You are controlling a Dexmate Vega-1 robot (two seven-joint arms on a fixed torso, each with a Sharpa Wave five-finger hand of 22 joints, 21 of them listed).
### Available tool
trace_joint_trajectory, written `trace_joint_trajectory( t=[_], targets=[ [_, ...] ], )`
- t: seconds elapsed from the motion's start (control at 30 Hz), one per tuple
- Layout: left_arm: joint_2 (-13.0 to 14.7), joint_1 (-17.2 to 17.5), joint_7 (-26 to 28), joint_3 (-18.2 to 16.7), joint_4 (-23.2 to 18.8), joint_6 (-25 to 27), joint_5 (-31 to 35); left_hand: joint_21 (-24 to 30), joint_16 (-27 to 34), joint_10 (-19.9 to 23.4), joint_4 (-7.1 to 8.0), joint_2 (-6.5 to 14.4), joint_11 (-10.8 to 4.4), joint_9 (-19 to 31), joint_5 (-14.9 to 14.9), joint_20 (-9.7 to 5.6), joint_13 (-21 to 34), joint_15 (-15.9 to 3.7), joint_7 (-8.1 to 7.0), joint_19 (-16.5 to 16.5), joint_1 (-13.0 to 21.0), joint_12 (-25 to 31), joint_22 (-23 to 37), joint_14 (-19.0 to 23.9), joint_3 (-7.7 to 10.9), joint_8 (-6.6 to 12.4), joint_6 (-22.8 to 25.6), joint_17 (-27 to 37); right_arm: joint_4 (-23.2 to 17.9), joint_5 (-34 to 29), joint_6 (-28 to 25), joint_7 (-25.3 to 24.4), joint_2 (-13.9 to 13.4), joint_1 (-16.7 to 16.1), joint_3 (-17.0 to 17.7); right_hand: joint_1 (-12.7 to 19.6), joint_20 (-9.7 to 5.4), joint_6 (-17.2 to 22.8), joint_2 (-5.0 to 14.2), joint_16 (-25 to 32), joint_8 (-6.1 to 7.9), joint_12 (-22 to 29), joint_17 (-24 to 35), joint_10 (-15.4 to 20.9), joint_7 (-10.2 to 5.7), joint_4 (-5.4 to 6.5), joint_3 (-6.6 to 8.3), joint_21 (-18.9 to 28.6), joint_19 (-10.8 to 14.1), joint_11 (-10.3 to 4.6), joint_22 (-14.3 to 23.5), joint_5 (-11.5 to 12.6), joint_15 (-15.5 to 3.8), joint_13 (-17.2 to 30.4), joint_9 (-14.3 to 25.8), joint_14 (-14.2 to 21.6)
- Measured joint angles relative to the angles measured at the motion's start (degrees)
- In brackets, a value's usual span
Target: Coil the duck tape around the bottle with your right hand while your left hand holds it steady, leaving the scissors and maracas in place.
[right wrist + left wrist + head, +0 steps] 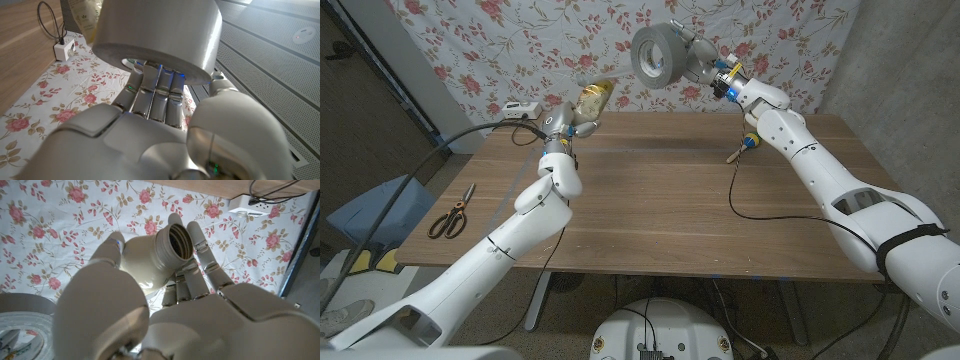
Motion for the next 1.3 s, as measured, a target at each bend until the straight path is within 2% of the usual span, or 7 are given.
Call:
trace_joint_trajectory(
  t=[0.2,0.3,0.4,0.47,0.53,0.93,1.3],
  targets=[
    [-2.9,-0.04,5.38,-0.16,1.74,0.4,-0.73,0.34,0.0,1.54,-0.32,0.0,-0.88,-0.28,-0.66,-0.31,-0.23,-2.71,-0.03,0.31,0.0,-0.01,0.06,2.9,0.32,8.14,0.03,0.25,1.02,0.02,0.41,0.75,0.35,0.59,-0.11,0.0,0.29,0.0,0.0,0.05,0.31,0.03,0.02,0.09,0.0,0.03,0.03,0.44,-0.28,0.09,-0.26,0.0,0.0,0.0,-0.21,0.0],
    [-4.34,-0.3,6.83,-0.21,2.67,0.51,-1.0,0.56,0.02,8.09,-0.39,0.0,-6.42,-0.37,-1.31,-0.31,-0.68,-8.15,-3.67,0.31,0.01,-0.58,0.06,7.41,0.39,8.53,3.65,0.1,1.26,0.02,0.66,0.94,0.43,0.73,-0.12,0.01,0.25,0.0,-0.01,0.45,0.88,0.15,0.03,0.09,0.0,0.03,0.03,1.05,-0.31,0.09,-0.51,0.0,0.0,0.0,-0.32,0.0],
    [-6.09,-0.59,11.38,-0.42,4.1,0.7,-1.74,0.56,0.22,12.06,-0.62,0.09,-10.22,-0.37,-1.68,-0.31,-0.97,-9.12,-7.07,0.31,0.1,-0.91,0.06,7.87,0.63,7.98,7.06,0.09,2.12,0.02,0.83,1.1,0.7,1.02,-0.12,0.01,0.08,0.0,-0.01,0.46,1.41,0.45,0.04,0.09,0.0,0.03,0.04,1.05,-0.49,0.09,-0.52,0.0,0.0,-0.04,-0.35,0.0],
    [-7.16,-0.71,13.52,-0.6,5.0,-0.39,-2.27,0.56,0.16,14.22,-0.44,6.0,-12.37,-0.56,-1.81,-0.62,-1.34,-9.26,-9.33,0.62,6.01,-1.11,0.05,8.0,0.84,7.9,9.31,0.09,2.52,0.0,0.99,1.35,0.88,1.1,-0.12,0.01,0.08,0.0,-0.01,0.46,1.43,0.56,0.04,0.09,0.0,0.04,0.04,1.48,-0.48,0.09,-0.71,0.0,0.0,-0.13,-0.34,0.0],
    [-8.15,-0.76,15.38,-0.95,6.24,-1.69,-2.87,0.56,-0.48,14.35,2.62,10.44,-12.58,-0.64,-2.25,-0.62,-1.31,-9.27,-9.91,0.62,10.13,-1.26,-0.06,7.85,4.03,7.91,9.93,-0.14,3.18,0.0,1.26,1.57,1.15,1.27,-0.1,0.01,0.08,0.0,-0.01,0.48,1.54,0.58,0.04,0.09,0.0,0.04,0.04,1.48,-0.48,0.09,-0.79,0.0,0.0,-0.14,-0.43,0.0],
    [-11.06,-0.74,21.61,-3.29,12.43,-19.08,-10.21,0.56,-1.14,14.78,2.79,10.43,-12.17,-1.22,-2.98,-1.13,-1.65,-9.17,-10.01,1.13,10.14,-1.37,-0.37,7.78,4.2,7.9,10.68,-0.71,6.72,-0.15,2.31,2.96,2.48,2.28,0.15,0.02,0.21,0.0,-0.02,0.88,1.64,0.59,0.04,0.09,0.0,0.08,0.08,2.38,-1.03,0.09,-1.32,-0.02,0.0,-0.43,-0.76,0.0],
    [-12.02,0.11,10.04,-7.45,15.26,-34.42,-27.7,0.56,-1.84,16.3,2.56,10.05,-11.13,-2.45,-2.99,-2.04,-2.05,-9.08,-10.15,2.67,10.53,-1.08,-0.36,11.37,4.45,7.45,13.27,-1.99,9.42,-0.5,3.1,3.76,3.29,3.12,0.46,0.02,0.3,0.0,-0.02,0.89,1.64,0.58,0.04,0.09,0.0,0.16,0.16,3.04,-1.55,0.09,-1.8,-0.12,0.0,-0.62,-0.9,0.0]
  ],
)
